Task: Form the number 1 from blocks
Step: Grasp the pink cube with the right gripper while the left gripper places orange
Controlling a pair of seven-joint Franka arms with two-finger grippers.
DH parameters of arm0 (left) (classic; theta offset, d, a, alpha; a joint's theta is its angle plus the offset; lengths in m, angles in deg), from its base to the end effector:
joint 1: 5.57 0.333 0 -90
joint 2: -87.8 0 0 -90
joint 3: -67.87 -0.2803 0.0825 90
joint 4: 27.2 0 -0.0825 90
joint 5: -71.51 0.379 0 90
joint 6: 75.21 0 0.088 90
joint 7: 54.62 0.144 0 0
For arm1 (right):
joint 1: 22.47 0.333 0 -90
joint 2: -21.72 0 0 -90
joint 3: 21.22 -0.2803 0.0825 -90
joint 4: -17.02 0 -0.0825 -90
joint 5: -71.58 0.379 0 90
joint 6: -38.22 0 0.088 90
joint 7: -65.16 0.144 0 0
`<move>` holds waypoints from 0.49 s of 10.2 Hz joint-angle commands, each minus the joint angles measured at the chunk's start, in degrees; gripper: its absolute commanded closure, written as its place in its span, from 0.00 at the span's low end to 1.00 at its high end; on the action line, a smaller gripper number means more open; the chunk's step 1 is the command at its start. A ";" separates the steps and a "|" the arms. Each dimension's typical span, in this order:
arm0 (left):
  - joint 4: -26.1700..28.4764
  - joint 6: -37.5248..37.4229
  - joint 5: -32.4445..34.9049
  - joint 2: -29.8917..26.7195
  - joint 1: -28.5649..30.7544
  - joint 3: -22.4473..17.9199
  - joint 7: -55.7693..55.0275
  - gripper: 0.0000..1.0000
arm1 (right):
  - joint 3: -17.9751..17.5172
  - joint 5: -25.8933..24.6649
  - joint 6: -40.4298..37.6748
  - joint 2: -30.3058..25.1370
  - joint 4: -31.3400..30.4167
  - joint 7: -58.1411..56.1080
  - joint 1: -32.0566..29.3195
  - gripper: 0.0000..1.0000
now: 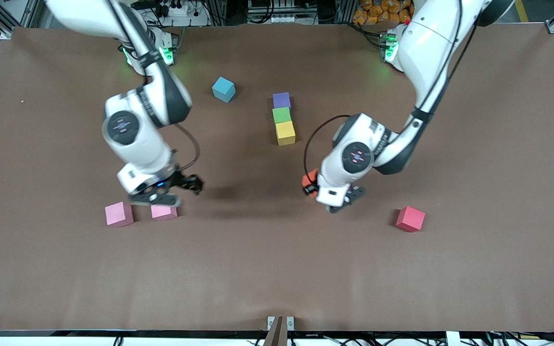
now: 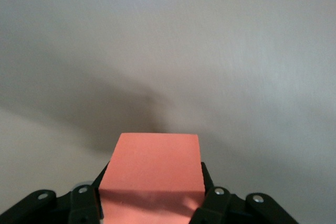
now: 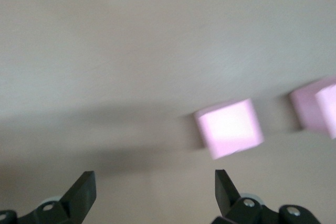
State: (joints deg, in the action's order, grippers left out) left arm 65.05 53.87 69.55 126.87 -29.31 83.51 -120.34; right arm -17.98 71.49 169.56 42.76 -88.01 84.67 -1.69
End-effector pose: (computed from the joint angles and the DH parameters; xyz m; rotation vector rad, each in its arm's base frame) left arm 0.5212 -0.4142 0.1779 2.9151 0.8048 -0.2534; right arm 0.6037 0.1919 0.2736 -3.1286 0.0449 -0.1480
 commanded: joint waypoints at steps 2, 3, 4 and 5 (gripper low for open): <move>-0.23 -0.67 0.90 1.27 -6.92 -0.52 -3.81 0.62 | -1.14 -1.58 -0.83 10.05 10.26 -14.57 -4.35 0.00; -0.05 -0.67 1.34 1.71 -8.68 -0.52 -3.37 0.62 | -1.05 -1.67 -0.74 10.59 10.28 -16.85 -4.96 0.00; 0.30 -0.67 3.17 1.71 -9.13 -0.52 -3.02 0.62 | -1.14 -1.58 -0.65 10.95 9.85 -20.10 -5.66 0.00; 0.30 -1.54 4.58 1.71 -9.31 -0.52 -2.50 0.62 | -1.14 -1.49 -0.48 11.56 9.75 -22.39 -6.10 0.00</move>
State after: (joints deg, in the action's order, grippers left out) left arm 65.51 53.71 71.75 128.76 -38.49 83.39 -123.40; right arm -18.01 71.12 169.68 53.27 -79.80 65.50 -6.00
